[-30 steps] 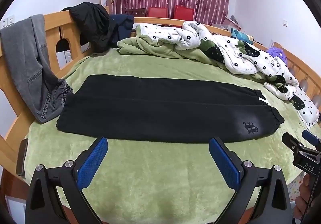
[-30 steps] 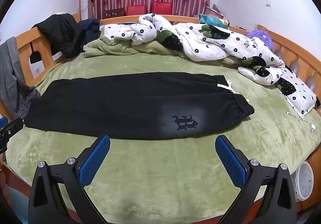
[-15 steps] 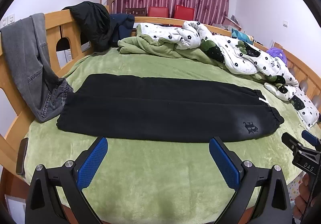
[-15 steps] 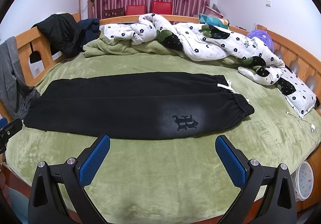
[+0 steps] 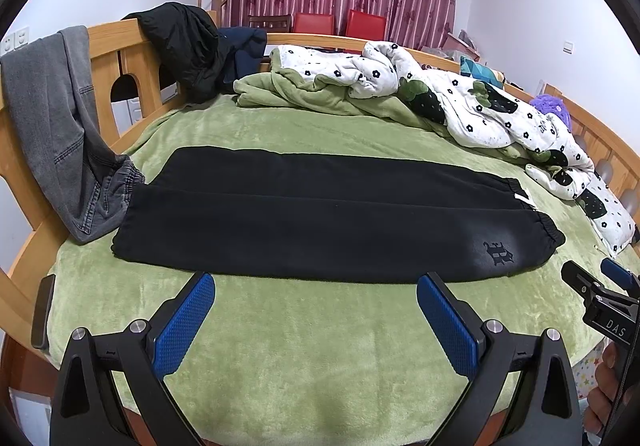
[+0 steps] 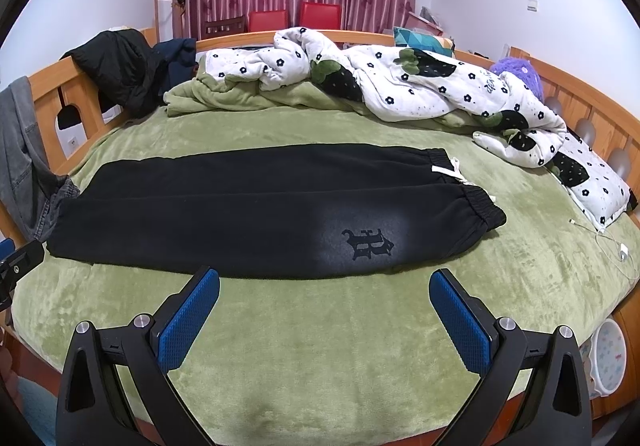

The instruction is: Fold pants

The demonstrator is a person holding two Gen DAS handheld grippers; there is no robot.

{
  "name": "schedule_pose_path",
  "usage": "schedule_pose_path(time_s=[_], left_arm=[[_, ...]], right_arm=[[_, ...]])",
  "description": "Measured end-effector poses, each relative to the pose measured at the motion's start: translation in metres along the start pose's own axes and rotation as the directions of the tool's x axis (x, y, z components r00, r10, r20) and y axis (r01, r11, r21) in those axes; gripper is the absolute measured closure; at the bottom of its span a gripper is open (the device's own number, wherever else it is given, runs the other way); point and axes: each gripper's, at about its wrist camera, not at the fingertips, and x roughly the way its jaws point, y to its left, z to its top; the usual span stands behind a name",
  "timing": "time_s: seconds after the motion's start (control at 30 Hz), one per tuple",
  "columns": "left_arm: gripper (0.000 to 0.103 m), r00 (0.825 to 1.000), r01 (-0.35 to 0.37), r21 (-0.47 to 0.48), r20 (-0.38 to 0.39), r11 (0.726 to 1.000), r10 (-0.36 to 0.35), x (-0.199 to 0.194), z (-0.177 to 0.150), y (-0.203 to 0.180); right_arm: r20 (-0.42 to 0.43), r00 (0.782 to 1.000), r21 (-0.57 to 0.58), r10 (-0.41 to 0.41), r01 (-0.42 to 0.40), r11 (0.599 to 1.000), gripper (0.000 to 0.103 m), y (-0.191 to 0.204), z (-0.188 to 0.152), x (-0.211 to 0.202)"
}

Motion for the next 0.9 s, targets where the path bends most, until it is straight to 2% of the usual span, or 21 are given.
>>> schedule_pose_path(time_s=[0.9], left_arm=[[0.001,1.0,0.003,-0.001,-0.003,1.0,-0.003,0.001,-0.0002,0.0014]], right_arm=[[0.001,1.0,-0.002,-0.001,0.001,1.0,0.0,0.0006,0.0019,-0.0012]])
